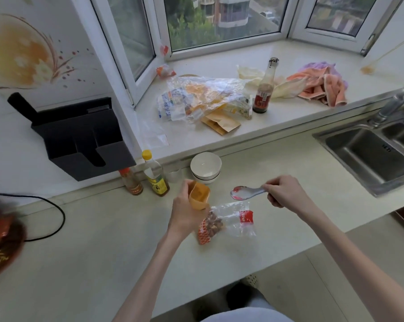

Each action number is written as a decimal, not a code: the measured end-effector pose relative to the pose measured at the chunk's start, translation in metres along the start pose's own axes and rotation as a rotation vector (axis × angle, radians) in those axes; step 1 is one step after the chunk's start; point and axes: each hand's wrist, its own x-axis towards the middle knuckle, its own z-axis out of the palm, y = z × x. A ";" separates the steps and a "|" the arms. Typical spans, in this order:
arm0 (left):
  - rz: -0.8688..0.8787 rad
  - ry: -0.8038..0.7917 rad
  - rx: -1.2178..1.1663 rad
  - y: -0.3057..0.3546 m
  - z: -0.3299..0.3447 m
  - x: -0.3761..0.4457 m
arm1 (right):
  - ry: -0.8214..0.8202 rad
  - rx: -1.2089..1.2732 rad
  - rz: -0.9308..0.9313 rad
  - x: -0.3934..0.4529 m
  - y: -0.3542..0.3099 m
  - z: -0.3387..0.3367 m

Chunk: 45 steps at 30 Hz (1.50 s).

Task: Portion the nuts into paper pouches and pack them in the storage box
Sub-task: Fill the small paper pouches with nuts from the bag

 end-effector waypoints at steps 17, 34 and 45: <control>-0.458 -0.103 0.168 -0.081 0.054 -0.007 | -0.123 -0.366 0.139 0.082 0.122 0.010; -0.874 0.037 0.075 -0.103 0.105 -0.003 | -0.466 -0.314 -0.102 0.134 0.139 0.074; -0.966 0.077 -0.125 -0.117 0.122 -0.005 | -0.452 -0.400 -0.282 0.145 0.132 0.087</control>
